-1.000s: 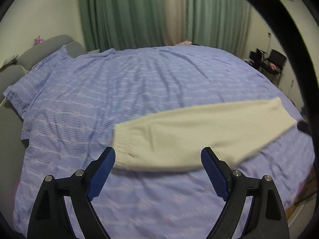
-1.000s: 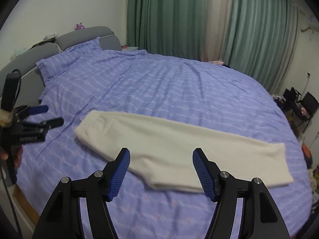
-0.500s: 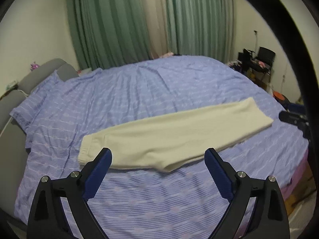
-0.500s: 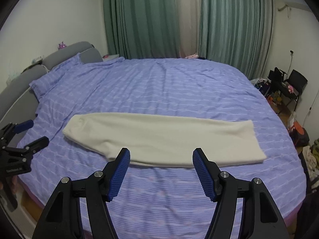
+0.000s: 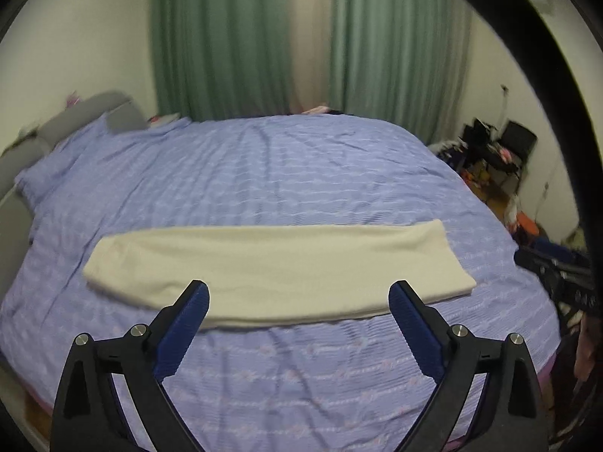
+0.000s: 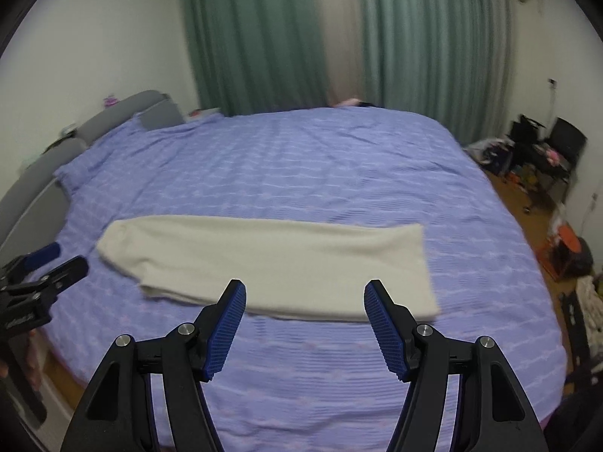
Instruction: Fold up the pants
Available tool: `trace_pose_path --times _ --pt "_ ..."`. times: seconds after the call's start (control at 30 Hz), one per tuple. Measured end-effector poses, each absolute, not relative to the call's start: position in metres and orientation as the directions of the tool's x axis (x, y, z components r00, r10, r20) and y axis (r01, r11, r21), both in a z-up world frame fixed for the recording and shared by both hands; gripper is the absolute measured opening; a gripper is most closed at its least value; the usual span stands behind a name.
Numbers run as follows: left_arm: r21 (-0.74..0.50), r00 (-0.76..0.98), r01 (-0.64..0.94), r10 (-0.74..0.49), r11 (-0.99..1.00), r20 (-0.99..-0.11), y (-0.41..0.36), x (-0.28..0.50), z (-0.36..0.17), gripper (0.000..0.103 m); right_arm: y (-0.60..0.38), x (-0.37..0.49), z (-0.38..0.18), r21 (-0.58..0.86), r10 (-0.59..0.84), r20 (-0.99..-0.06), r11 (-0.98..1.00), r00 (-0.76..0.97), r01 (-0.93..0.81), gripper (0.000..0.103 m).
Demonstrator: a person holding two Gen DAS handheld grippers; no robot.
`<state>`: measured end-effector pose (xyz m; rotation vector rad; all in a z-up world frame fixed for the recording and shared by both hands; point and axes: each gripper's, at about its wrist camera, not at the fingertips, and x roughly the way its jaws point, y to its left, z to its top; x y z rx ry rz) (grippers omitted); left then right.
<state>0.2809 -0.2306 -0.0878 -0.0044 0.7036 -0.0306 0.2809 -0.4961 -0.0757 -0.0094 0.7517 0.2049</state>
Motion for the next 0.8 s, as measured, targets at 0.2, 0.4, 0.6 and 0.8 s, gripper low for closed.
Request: trace_pose_path --times 0.2,0.4,0.6,0.8 --pt "0.011 0.788 0.07 -0.048 0.997 -0.614 -0.295 0.337 -0.116 0.098 -0.551 0.335 -0.108 0.016 0.076 -0.659 0.996 0.748 -0.087 0.066" --pt "0.03 0.808 0.053 -0.025 0.998 -0.589 -0.343 0.406 -0.159 0.098 -0.595 0.424 -0.148 0.006 0.065 -0.643 0.997 0.763 -0.08 0.066" --pt "0.074 0.797 0.105 -0.04 0.992 -0.602 -0.372 0.475 -0.215 0.097 -0.619 0.519 -0.209 -0.005 0.075 -0.675 0.994 0.734 -0.106 0.061" --pt "0.083 0.769 0.124 -0.043 0.989 -0.638 -0.391 0.514 -0.26 0.097 -0.631 0.581 -0.265 0.008 0.071 -0.727 0.995 0.683 -0.095 0.053"
